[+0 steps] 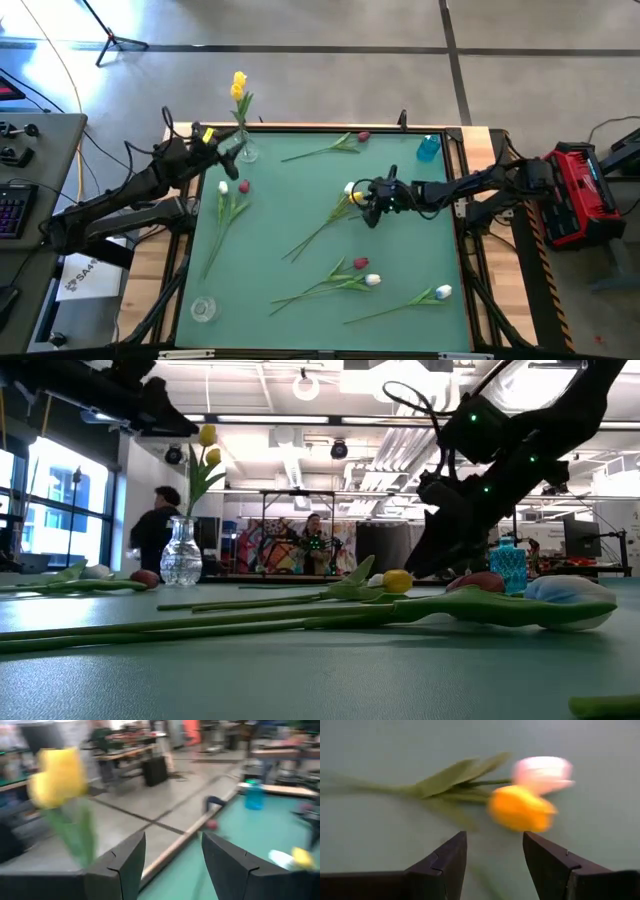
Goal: Sort flowers into vase by color
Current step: Put the yellow flower into the top transparent vase
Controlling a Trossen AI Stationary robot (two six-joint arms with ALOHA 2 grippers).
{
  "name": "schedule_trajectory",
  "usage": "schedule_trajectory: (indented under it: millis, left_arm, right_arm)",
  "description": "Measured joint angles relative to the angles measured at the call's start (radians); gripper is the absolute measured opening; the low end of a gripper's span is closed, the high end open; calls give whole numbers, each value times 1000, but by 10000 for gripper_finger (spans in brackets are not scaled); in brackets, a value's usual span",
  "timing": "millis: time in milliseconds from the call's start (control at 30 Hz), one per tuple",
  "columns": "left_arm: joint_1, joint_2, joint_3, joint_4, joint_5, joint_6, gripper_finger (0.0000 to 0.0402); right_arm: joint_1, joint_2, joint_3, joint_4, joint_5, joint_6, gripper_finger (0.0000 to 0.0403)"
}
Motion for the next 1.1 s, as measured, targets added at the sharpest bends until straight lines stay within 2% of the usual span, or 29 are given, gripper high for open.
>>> schedule_trajectory:
  millis: [100, 167, 367, 467, 700, 1100]
  left_arm:
    - [-65, -1, 0, -28, 52, -4, 184]
    - [-114, 11, 0, -50, 81, -32, 184]
    - [-289, 100, 0, -101, 102, -175, 184]
    - [-387, 174, 0, -102, 55, -226, 184]
    - [-563, 365, -1, -64, -130, -319, 184]
    - [-672, 728, -2, 267, -137, -371, 184]
  right_arm:
    - [17, 0, 0, 34, -99, -128, 183]
    - [28, 1, 0, 75, -124, -153, 183]
    - [7, 80, 0, 212, -118, 124, 183]
    - [4, 128, 0, 218, -139, 193, 183]
    - [4, 209, 30, 225, -163, 159, 183]
    - [4, 283, 75, 305, 16, 313, 183]
